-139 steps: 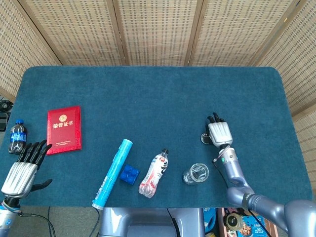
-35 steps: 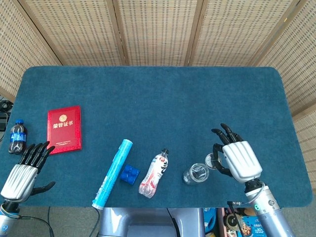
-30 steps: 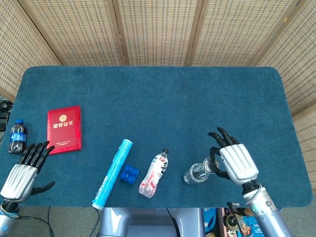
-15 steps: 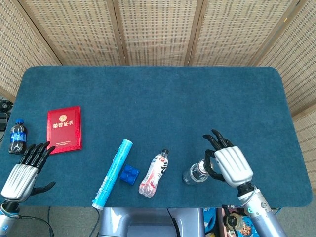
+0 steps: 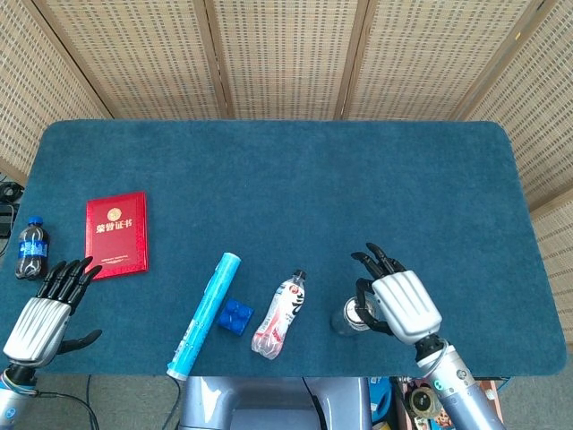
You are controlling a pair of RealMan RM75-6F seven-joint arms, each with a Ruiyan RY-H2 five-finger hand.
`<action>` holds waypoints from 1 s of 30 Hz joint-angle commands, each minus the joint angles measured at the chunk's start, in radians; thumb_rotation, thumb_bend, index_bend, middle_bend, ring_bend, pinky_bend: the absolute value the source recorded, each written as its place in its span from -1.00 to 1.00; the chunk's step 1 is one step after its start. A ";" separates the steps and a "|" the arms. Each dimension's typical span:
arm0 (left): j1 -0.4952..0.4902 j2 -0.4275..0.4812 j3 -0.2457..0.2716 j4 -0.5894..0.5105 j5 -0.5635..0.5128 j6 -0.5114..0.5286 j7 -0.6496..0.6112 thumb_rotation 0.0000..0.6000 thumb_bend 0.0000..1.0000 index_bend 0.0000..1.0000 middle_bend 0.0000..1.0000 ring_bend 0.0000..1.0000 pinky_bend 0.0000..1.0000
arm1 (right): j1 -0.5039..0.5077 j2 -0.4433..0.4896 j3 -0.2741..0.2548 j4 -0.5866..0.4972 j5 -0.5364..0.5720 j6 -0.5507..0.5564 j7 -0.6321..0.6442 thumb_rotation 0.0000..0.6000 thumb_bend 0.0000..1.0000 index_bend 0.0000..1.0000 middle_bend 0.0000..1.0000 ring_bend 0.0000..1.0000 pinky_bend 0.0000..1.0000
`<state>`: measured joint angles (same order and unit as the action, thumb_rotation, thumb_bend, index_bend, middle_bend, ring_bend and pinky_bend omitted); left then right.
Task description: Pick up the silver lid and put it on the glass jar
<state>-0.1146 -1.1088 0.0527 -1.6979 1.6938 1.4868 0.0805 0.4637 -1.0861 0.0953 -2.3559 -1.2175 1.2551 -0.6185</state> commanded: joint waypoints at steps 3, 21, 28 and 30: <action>0.000 -0.001 -0.001 0.000 -0.002 -0.001 0.001 1.00 -0.68 -1.00 -1.00 -1.00 -1.00 | 0.018 -0.043 0.005 0.000 0.029 0.003 -0.036 1.00 0.05 0.32 -0.54 -0.99 -0.40; -0.002 -0.003 -0.001 0.002 -0.008 -0.009 0.006 1.00 -0.68 -1.00 -1.00 -1.00 -1.00 | 0.067 -0.093 0.022 0.000 0.154 0.023 -0.109 1.00 0.05 0.32 -0.55 -0.99 -0.40; -0.002 -0.003 0.000 0.000 -0.006 -0.006 0.007 1.00 -0.68 -1.00 -1.00 -1.00 -1.00 | 0.070 -0.082 0.013 0.000 0.168 0.022 -0.102 1.00 0.05 0.32 -0.55 -0.99 -0.40; -0.002 -0.003 0.000 0.000 -0.006 -0.007 0.007 1.00 -0.68 -1.00 -1.00 -1.00 -1.00 | 0.071 -0.079 0.012 0.000 0.173 0.023 -0.101 1.00 0.05 0.32 -0.55 -0.99 -0.40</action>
<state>-0.1164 -1.1119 0.0528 -1.6979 1.6881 1.4800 0.0879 0.5341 -1.1653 0.1072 -2.3560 -1.0454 1.2778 -0.7200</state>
